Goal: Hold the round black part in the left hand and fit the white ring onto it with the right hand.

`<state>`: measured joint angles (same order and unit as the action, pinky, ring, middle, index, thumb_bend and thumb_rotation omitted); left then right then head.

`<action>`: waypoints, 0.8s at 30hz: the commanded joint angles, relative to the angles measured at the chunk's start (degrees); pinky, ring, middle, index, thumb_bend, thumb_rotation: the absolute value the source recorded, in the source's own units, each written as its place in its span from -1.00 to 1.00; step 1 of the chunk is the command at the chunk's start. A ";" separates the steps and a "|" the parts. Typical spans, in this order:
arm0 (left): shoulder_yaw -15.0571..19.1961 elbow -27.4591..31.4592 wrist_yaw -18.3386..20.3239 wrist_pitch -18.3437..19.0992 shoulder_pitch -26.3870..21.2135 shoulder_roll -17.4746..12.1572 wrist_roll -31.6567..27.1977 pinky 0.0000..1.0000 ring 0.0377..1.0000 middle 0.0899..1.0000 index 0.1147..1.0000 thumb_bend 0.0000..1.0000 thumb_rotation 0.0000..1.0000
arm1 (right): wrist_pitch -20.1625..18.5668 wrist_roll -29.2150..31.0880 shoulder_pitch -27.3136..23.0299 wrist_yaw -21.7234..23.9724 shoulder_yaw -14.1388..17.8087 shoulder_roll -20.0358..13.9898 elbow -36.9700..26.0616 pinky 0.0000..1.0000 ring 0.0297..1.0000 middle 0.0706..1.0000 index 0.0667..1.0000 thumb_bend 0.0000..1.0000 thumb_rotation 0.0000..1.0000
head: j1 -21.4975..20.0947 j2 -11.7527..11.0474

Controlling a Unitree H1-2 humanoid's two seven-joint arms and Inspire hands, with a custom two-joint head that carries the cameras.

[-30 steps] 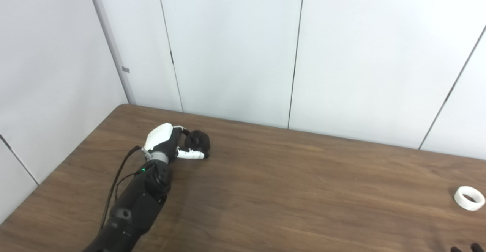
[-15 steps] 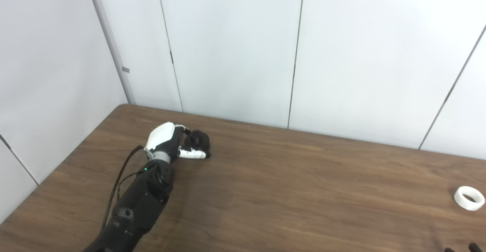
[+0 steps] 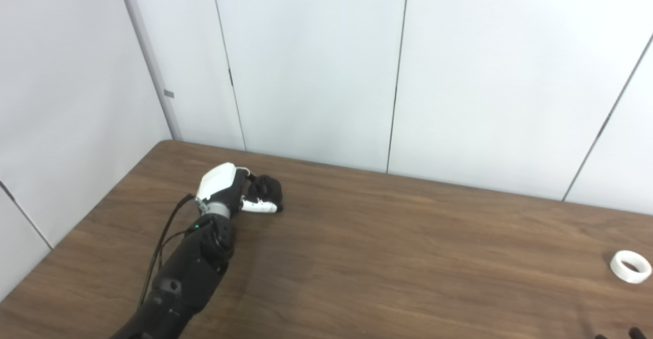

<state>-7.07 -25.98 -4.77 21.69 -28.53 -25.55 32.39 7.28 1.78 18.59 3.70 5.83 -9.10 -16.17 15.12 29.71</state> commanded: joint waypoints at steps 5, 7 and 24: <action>1.20 0.37 -2.63 -2.47 -2.16 -1.31 -0.35 1.00 0.82 0.55 -0.16 0.05 -0.88 | 0.26 0.24 0.39 0.02 0.17 -0.17 -2.16 0.90 0.83 0.73 1.00 -0.16 1.00 | 0.07 0.03; 1.07 0.16 -3.04 -2.71 -2.15 -1.34 -0.38 1.00 0.80 0.53 -0.16 0.05 -0.89 | 0.11 0.61 0.37 0.10 0.15 -0.12 -2.23 0.90 0.83 0.73 1.00 -0.15 1.00 | 0.07 0.03; 0.33 2.49 -6.01 -3.26 -0.36 -2.07 1.81 1.00 0.76 0.49 -0.16 0.05 -0.90 | 1.20 3.43 0.03 1.89 -0.60 -0.54 -1.59 0.95 0.90 0.79 1.00 -0.12 1.00 | -1.84 0.90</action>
<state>-6.99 -25.45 -8.71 19.84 -27.14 -25.55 32.79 6.79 3.38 18.87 4.55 5.52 -9.16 -16.83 13.27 30.58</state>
